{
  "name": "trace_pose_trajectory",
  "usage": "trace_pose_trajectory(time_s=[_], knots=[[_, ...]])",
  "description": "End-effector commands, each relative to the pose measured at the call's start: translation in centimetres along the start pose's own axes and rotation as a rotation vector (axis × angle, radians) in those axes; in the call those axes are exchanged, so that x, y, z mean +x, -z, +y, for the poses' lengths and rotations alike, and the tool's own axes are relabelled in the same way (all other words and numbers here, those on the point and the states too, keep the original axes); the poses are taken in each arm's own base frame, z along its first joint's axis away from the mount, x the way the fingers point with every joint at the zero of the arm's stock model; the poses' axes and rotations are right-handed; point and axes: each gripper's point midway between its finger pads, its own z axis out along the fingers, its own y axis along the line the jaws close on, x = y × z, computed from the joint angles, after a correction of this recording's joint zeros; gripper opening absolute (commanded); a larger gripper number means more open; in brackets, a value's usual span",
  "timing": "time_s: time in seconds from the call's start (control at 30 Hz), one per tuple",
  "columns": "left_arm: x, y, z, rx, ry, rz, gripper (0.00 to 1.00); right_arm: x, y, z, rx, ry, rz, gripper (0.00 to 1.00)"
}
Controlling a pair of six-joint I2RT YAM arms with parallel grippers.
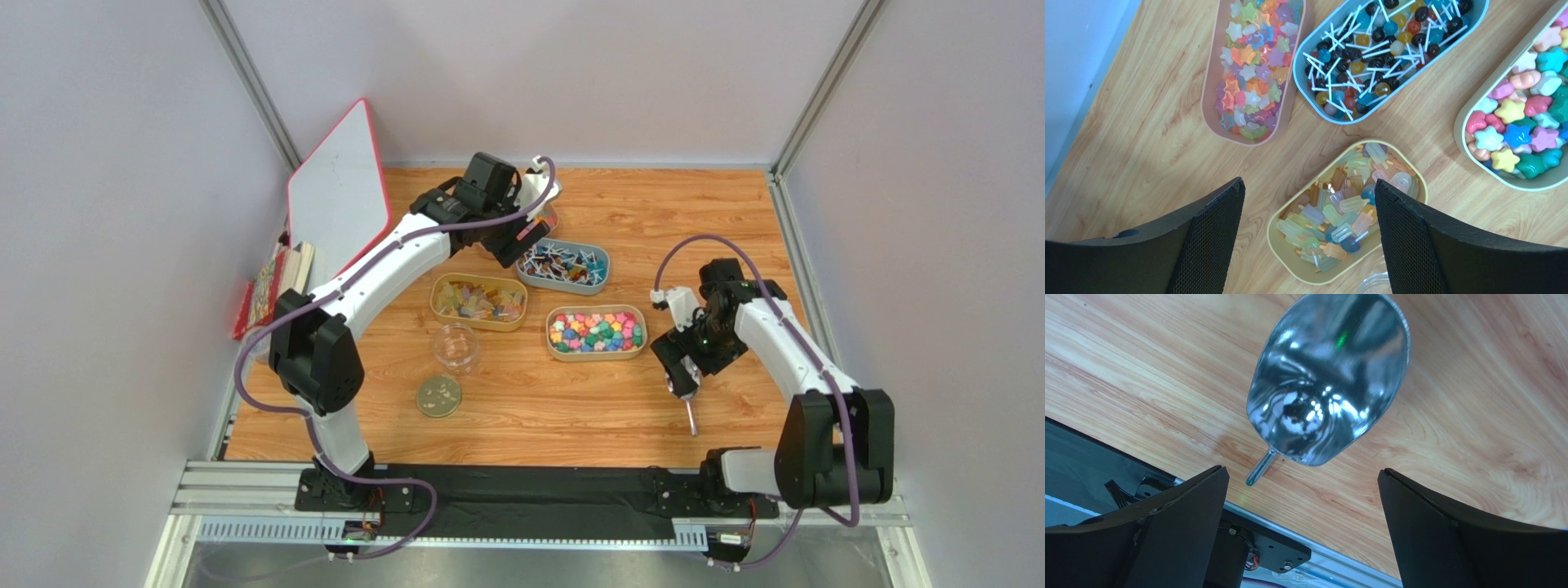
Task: Pack the candies
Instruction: Pick up the spatula from the center of the board.
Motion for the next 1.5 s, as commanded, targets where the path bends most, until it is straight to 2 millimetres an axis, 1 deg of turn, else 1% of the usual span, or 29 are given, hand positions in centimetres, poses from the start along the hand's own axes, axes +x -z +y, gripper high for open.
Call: trace_pose_trajectory(time_s=[0.0, 0.07, 0.17, 0.2, 0.3, 0.33, 0.43, 0.47, 0.57, 0.63, 0.67, 0.8, 0.87, 0.9, 0.93, 0.97, 1.0, 1.03, 1.07, 1.1, 1.13, 1.2, 1.23, 1.3, 1.33, 1.37, 1.4, 1.43, 1.47], knots=[[-0.7, 2.1, 0.5, -0.033, 0.003, -0.038, 0.84, -3.2, -0.1, -0.9, -0.014, 0.004, -0.077, 1.0], [-0.5, 2.1, 0.4, -0.032, -0.001, -0.036, 0.84, -3.4, -0.7, -1.7, 0.012, -0.008, -0.067, 0.94], [-0.4, 2.2, 0.4, -0.032, -0.005, -0.034, 0.84, -3.8, -1.0, -2.2, 0.018, -0.001, -0.074, 0.72], [-0.4, 2.1, 0.3, -0.03, -0.008, -0.033, 0.84, -3.9, -1.1, -2.1, 0.012, 0.002, -0.074, 0.6], [-0.5, 2.1, 0.4, -0.031, -0.014, -0.036, 0.84, -3.7, -1.6, -2.2, 0.004, -0.02, -0.055, 0.54], [-0.3, 2.1, 0.7, -0.053, -0.013, -0.025, 0.84, -3.6, -1.7, -2.2, 0.005, -0.034, -0.051, 0.52], [-0.3, 2.0, 0.7, -0.051, -0.01, -0.024, 0.84, -3.5, -1.9, -2.8, 0.029, -0.063, -0.043, 0.4], [-0.2, 2.0, 0.6, -0.049, -0.009, -0.022, 0.84, -3.5, -2.0, -3.1, 0.045, -0.065, -0.043, 0.29], [-0.1, 1.7, 0.5, -0.042, -0.004, -0.018, 0.84, -3.6, -2.3, -3.9, 0.077, -0.073, -0.034, 0.1], [0.0, 1.5, 0.3, -0.036, -0.006, -0.014, 0.84, -4.0, -2.7, -4.6, 0.098, -0.07, -0.025, 0.01], [0.0, 1.5, 0.3, -0.037, -0.006, -0.012, 0.84, -4.1, -2.6, -5.3, 0.123, -0.063, -0.021, 0.0], [0.4, 1.2, 0.0, -0.028, 0.019, -0.008, 0.86, -6.5, -2.0, -7.7, 0.189, 0.03, -0.061, 0.0], [0.1, 1.0, -1.8, 0.053, 0.072, -0.033, 0.87, -7.5, -2.2, -9.0, 0.222, 0.072, -0.069, 0.0], [0.1, 0.7, -2.5, 0.085, 0.101, -0.039, 0.87, -8.6, -1.6, -9.7, 0.235, 0.107, -0.088, 0.0], [-0.5, 0.6, -3.5, 0.153, 0.14, -0.071, 0.87, -9.1, -1.3, -10.1, 0.235, 0.115, -0.1, 0.0], [-0.7, 0.4, -4.5, 0.202, 0.22, -0.077, 0.86, -9.7, -0.8, -10.0, 0.214, 0.12, -0.134, 0.0], [-1.5, 0.6, -6.0, 0.306, 0.265, -0.111, 0.86, -10.4, 0.0, -10.1, 0.211, 0.145, -0.164, 0.0], [-2.2, 0.6, -6.3, 0.355, 0.309, -0.143, 0.85, -11.3, 1.1, -10.2, 0.214, 0.156, -0.195, 0.0], [-3.0, 0.7, -7.0, 0.416, 0.376, -0.153, 0.84, -12.0, 2.4, -9.8, 0.212, 0.178, -0.242, 0.0], [-4.0, 1.3, -8.2, 0.511, 0.396, -0.179, 0.83, -12.4, 3.1, -9.6, 0.204, 0.207, -0.261, 0.0], [-5.3, 1.7, -8.2, 0.539, 0.406, -0.207, 0.82, -13.0, 4.1, -8.9, 0.179, 0.225, -0.298, 0.0], [-6.2, 1.7, -8.8, 0.59, 0.466, -0.211, 0.81, -13.5, 5.6, -7.9, 0.155, 0.254, -0.343, 0.0], [-7.0, 1.6, -8.6, 0.593, 0.476, -0.236, 0.79, -14.2, 6.4, -7.1, 0.128, 0.27, -0.371, 0.0], [-7.4, 1.1, -9.0, 0.63, 0.512, -0.233, 0.74, -14.8, 7.1, -6.2, 0.096, 0.285, -0.389, 0.0], [-7.9, 1.1, -8.9, 0.642, 0.51, -0.251, 0.68, -15.1, 7.2, -5.4, 0.067, 0.283, -0.395, 0.0], [-8.0, 0.8, -9.2, 0.66, 0.525, -0.246, 0.66, -15.8, 7.9, -5.1, 0.066, 0.291, -0.414, 0.0], [-8.3, 0.9, -9.5, 0.684, 0.53, -0.251, 0.65, -16.1, 7.9, -4.9, 0.055, 0.296, -0.412, 0.0], [-8.8, 1.0, -9.4, 0.697, 0.539, -0.267, 0.65, -16.4, 7.9, -4.1, 0.038, 0.311, -0.404, 0.0], [-9.0, 1.0, -9.6, 0.711, 0.54, -0.272, 0.64, -17.0, 8.4, -3.9, 0.042, 0.323, -0.412, 0.0]])
